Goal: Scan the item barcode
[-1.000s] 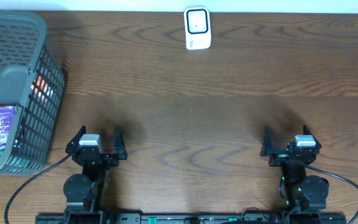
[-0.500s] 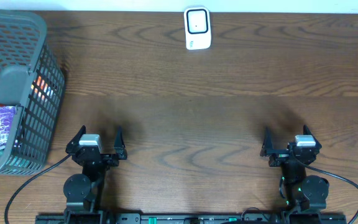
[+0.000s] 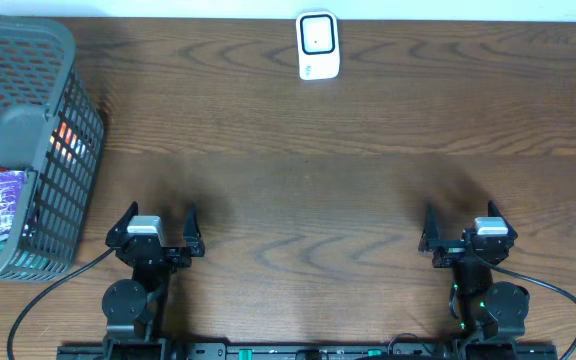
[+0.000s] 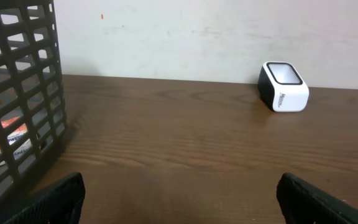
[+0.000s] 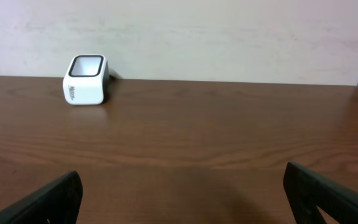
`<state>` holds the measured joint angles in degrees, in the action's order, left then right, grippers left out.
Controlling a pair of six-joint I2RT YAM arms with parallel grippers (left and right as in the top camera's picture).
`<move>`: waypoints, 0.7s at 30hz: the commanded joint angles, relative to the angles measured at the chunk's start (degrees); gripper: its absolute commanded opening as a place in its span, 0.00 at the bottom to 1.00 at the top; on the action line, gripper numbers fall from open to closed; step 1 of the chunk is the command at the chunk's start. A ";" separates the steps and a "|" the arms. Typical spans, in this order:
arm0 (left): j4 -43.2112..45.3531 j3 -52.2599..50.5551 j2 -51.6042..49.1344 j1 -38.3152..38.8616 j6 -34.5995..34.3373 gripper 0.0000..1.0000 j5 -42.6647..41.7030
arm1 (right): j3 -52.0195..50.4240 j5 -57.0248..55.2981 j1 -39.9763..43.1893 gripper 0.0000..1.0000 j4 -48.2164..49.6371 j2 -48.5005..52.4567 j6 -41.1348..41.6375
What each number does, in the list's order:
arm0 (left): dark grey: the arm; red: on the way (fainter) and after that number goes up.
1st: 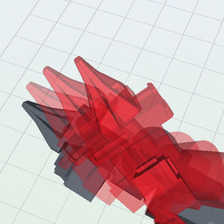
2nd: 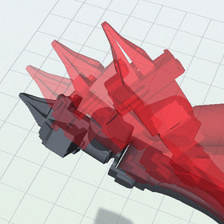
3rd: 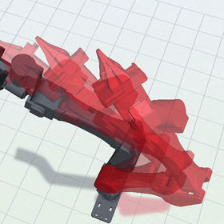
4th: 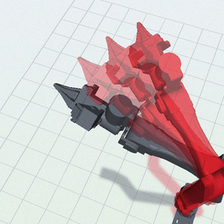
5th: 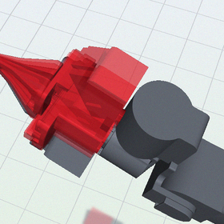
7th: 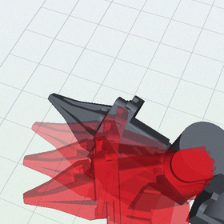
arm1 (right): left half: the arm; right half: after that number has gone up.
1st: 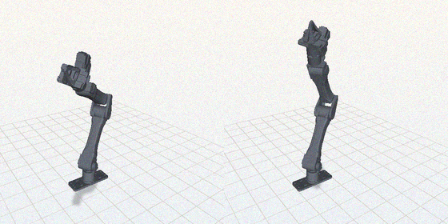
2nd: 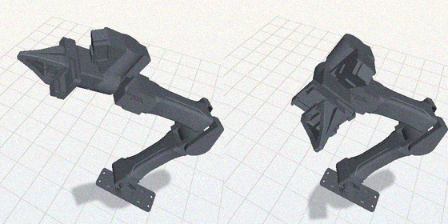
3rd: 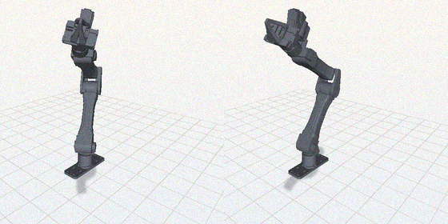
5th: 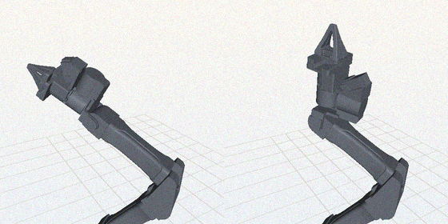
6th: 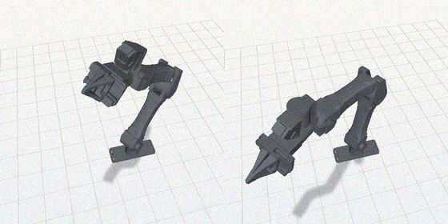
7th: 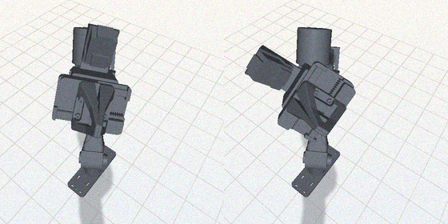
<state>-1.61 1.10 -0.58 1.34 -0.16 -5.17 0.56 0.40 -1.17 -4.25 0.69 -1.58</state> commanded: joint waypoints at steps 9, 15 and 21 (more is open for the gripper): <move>-1.95 -0.87 0.35 0.07 0.24 0.98 0.24 | -0.26 0.13 0.48 0.99 -0.02 -0.37 -0.63; 5.40 -0.87 0.35 0.09 -1.64 0.98 -2.97 | -0.26 0.13 0.48 0.99 -0.02 -0.37 -0.63; 13.84 -0.87 0.35 0.09 -1.62 0.98 -11.67 | -0.26 0.13 0.48 0.99 -0.02 -0.37 -0.63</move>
<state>9.39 0.56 -0.60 1.34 -1.30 -10.46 0.56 0.40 -1.17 -4.23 0.69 -1.58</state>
